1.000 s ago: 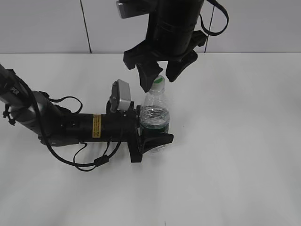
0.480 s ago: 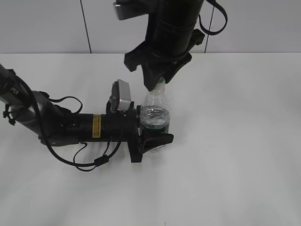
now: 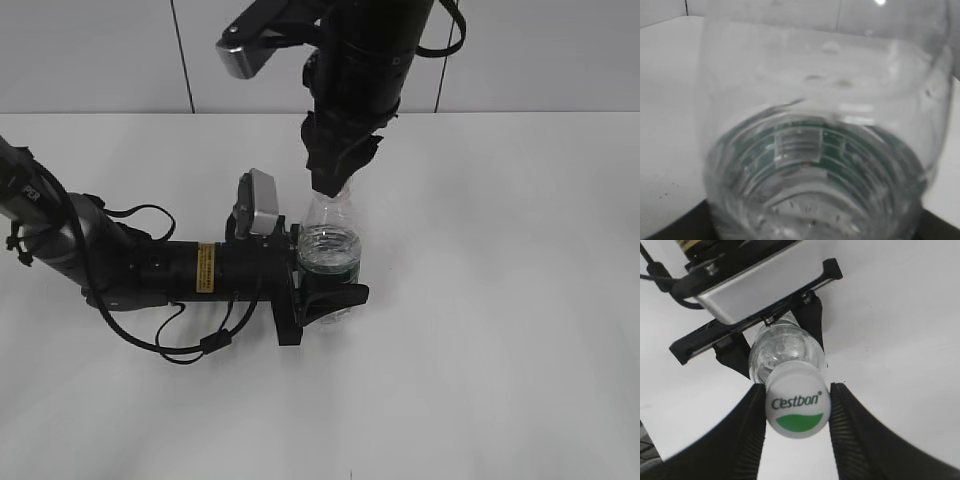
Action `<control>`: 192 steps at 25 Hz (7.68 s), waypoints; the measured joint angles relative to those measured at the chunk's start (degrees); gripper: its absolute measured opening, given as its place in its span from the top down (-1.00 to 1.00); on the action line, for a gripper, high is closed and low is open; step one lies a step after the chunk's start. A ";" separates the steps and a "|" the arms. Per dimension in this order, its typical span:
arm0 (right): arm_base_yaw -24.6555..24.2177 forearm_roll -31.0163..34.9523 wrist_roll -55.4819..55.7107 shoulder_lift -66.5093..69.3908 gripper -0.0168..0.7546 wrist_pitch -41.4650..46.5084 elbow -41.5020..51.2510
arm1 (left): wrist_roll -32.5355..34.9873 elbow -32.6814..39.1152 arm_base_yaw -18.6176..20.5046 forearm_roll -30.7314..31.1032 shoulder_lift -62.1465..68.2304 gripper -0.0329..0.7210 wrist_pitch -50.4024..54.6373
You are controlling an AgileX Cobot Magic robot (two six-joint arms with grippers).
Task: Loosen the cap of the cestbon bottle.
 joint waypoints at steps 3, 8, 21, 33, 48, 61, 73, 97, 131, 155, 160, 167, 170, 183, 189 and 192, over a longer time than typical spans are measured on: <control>0.00 0.12 -9.14 -0.11 0.20 0.00 0.00 | 0.16 0.00 0.00 0.04 0.00 -0.17 0.00; 0.00 0.16 -23.76 -0.51 0.20 0.00 0.00 | 0.16 0.00 0.00 0.11 0.00 -0.17 0.00; 0.00 -0.29 -46.41 -1.80 0.20 0.00 0.00 | 0.05 0.00 0.00 0.06 0.00 -0.17 0.00; -0.35 -0.18 -22.18 -10.91 0.20 0.05 0.00 | -0.01 0.00 0.00 0.06 0.00 -0.17 0.00; -22.89 -3.52 15.87 -13.67 0.20 0.05 0.00 | -0.12 0.00 0.00 -0.95 0.00 -0.17 0.06; -34.95 -3.36 19.37 -8.44 0.20 -9.48 14.84 | -0.22 0.00 0.00 -1.19 0.00 -0.17 0.06; -35.14 -2.30 19.43 3.21 0.20 -22.46 19.57 | -0.27 0.00 0.00 -1.53 0.00 -0.17 0.06; -35.14 -2.31 19.38 10.37 0.20 -28.73 19.80 | 1.66 0.00 0.00 -5.86 0.53 -0.17 0.01; -35.14 1.01 19.33 7.58 -0.43 -26.59 19.80 | 0.84 0.00 0.00 -6.18 0.53 -0.22 0.06; -35.14 1.12 19.16 6.96 -0.43 -25.05 19.80 | -7.56 0.00 0.00 -6.12 -1.91 -0.67 0.26; -35.14 1.12 19.10 6.96 -0.43 -25.05 19.80 | -8.00 0.00 0.00 -5.52 -6.15 -0.66 0.21; -35.14 1.17 19.04 6.96 -0.43 -25.05 19.80 | -11.33 0.00 0.00 -4.89 -12.38 -0.66 0.21; -35.14 1.17 18.94 6.96 -0.43 -25.05 19.80 | -13.03 0.05 0.00 -4.59 -15.31 -0.66 0.21; -35.14 2.39 18.69 2.39 -0.43 -23.73 19.80 | -19.42 0.05 0.00 -4.52 -28.66 -0.66 5.66; -35.14 2.56 18.69 -2.33 -0.43 -20.44 19.80 | -19.77 0.05 0.00 -11.49 -35.51 -0.66 23.80; -35.14 3.37 18.60 -4.56 -0.43 -18.63 19.80 | -19.82 0.05 0.00 -18.20 -38.71 -0.66 35.84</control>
